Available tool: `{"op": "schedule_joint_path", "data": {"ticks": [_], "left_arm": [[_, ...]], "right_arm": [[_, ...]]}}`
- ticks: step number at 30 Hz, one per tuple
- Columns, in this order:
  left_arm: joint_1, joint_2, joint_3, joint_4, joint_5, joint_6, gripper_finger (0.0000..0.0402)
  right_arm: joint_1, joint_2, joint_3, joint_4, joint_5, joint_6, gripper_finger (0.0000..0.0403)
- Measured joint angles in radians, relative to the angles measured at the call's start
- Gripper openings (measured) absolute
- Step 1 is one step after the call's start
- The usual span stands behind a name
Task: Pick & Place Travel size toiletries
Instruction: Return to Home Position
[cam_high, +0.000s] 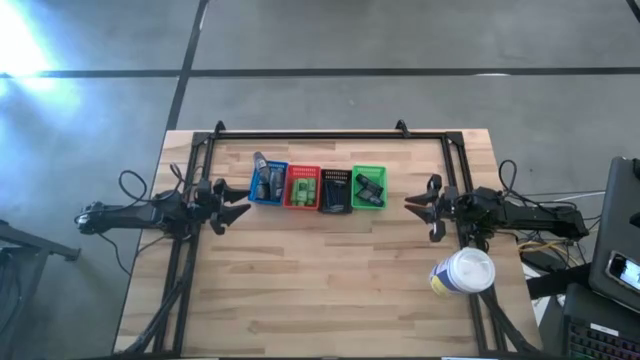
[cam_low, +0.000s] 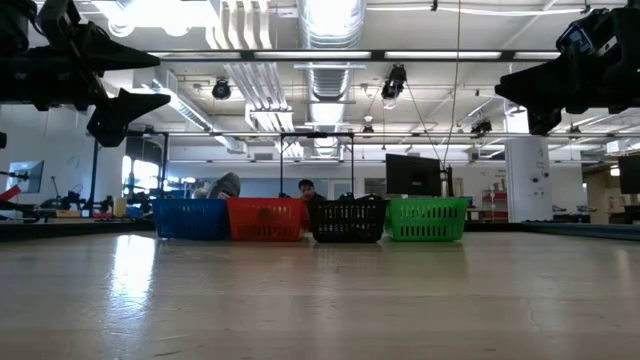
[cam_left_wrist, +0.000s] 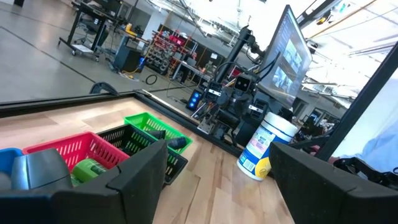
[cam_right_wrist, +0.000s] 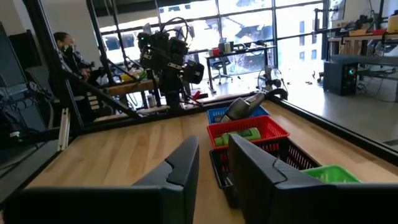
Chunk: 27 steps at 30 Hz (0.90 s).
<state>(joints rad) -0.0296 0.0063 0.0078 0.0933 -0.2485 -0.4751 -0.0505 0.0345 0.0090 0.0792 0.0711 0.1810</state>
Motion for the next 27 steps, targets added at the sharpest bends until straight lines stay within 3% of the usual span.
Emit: {"op": "schedule_joint_path", "data": {"ticks": [16,27], "left_arm": [[0.000,0.000,0.000,0.000,0.000,0.000,0.0287],[0.000,0.000,0.000,0.000,0.000,0.000,0.0287]], "right_arm": [[0.000,0.000,0.000,0.000,0.000,0.000,0.0043],[0.000,0.000,0.000,0.000,0.000,0.001,0.0064]]}}
